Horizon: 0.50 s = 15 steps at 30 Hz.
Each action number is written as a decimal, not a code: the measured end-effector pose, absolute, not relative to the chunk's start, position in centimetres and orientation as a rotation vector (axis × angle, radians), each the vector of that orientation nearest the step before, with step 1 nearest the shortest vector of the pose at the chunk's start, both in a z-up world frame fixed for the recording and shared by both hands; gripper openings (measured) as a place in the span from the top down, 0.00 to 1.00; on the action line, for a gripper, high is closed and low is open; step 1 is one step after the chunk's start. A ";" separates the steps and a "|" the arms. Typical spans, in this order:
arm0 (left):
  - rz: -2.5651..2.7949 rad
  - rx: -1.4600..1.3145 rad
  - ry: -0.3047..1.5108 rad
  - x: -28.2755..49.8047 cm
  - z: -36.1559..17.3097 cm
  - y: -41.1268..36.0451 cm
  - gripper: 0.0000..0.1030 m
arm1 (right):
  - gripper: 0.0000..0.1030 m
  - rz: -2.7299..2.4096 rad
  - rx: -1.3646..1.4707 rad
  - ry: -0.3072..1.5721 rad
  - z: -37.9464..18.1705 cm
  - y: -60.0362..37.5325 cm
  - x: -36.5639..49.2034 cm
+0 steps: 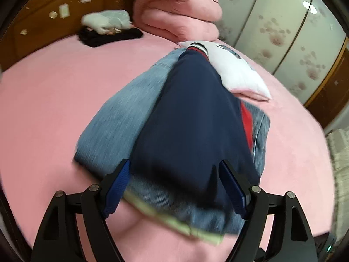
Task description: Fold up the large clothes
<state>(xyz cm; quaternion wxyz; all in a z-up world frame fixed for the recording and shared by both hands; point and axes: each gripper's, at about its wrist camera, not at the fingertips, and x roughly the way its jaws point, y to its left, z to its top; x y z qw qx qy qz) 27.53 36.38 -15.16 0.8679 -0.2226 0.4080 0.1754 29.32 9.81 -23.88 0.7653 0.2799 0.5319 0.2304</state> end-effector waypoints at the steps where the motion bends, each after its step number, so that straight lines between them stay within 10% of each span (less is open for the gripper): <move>1: 0.358 -0.462 0.882 26.5 -15.6 35.2 0.15 | 0.13 0.408 0.575 1.186 -24.8 7.8 27.7; 15: 0.138 -0.301 1.305 9.3 -16.4 14.6 0.15 | 0.12 0.002 0.133 1.440 -23.8 -11.6 6.8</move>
